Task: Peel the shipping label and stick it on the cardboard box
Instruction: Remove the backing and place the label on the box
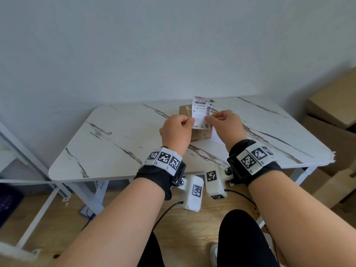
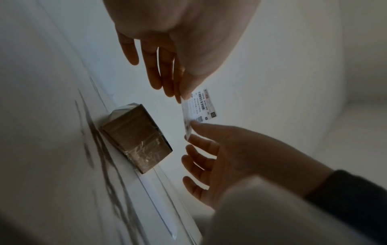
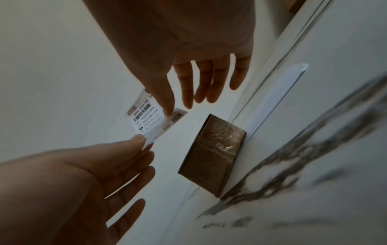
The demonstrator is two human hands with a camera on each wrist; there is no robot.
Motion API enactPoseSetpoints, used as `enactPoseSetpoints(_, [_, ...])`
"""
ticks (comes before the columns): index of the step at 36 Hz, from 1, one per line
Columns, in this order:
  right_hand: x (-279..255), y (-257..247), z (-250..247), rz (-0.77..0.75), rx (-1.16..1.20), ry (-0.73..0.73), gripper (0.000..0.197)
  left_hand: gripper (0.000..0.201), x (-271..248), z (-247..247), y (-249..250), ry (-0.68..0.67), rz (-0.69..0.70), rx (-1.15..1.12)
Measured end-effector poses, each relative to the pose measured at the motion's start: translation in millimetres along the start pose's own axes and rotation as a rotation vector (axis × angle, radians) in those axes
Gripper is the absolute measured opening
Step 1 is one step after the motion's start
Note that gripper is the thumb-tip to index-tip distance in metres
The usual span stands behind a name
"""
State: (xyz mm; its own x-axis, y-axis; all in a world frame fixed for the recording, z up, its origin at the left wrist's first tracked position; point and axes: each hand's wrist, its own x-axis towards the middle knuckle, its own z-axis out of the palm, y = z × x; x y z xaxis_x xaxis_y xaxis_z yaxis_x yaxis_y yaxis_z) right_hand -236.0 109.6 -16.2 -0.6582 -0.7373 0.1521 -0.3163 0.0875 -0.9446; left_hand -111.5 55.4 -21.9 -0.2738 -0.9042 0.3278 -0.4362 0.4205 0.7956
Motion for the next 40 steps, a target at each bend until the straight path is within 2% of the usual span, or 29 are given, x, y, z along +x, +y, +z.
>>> enactPoseSetpoints(5, [2.9,-2.5,-2.3,-0.014,0.020,-0.022,0.012,0.027,5.0,0.1,-1.1,-0.014,-0.004,-0.019])
enactPoseSetpoints(11, [14.7,-10.6,2.7,0.022,0.014,0.011,0.021,0.033,9.2,2.2,-4.8,-0.005,0.083,0.091])
enactPoseSetpoints(16, [24.9,-11.9,13.9,0.043,0.018,0.042,0.030,0.035,9.7,3.8,-2.9,-0.050,0.120,0.127])
enactPoseSetpoints(19, [26.7,-11.8,20.8,0.062,-0.010,0.048,0.033,0.040,8.3,2.8,0.5,-0.105,0.104,0.137])
enactPoseSetpoints(23, [26.8,-10.1,21.2,0.080,-0.041,0.096,0.038,0.042,12.0,-0.4,-1.3,-0.125,-0.012,0.187])
enactPoseSetpoints(25, [26.0,-8.9,19.4,0.096,-0.053,0.094,0.041,0.040,13.6,-1.4,-4.6,-0.188,-0.021,0.221])
enactPoseSetpoints(28, [22.6,-9.7,19.7,0.106,-0.069,0.068,0.031,0.041,12.2,-2.1,-8.1,-0.268,-0.008,0.217])
enactPoseSetpoints(31, [17.8,-13.1,21.6,0.095,-0.079,0.039,0.024,0.039,10.8,-3.5,-11.1,-0.243,0.003,0.186])
enactPoseSetpoints(35, [11.1,-15.9,25.4,0.074,-0.062,-0.005,0.018,0.034,10.2,-10.8,-19.0,-0.125,-0.044,0.134])
enactPoseSetpoints(40, [1.6,-15.3,28.5,0.094,-0.050,-0.080,0.019,0.027,3.0,-25.4,-31.4,-0.054,-0.031,0.153])
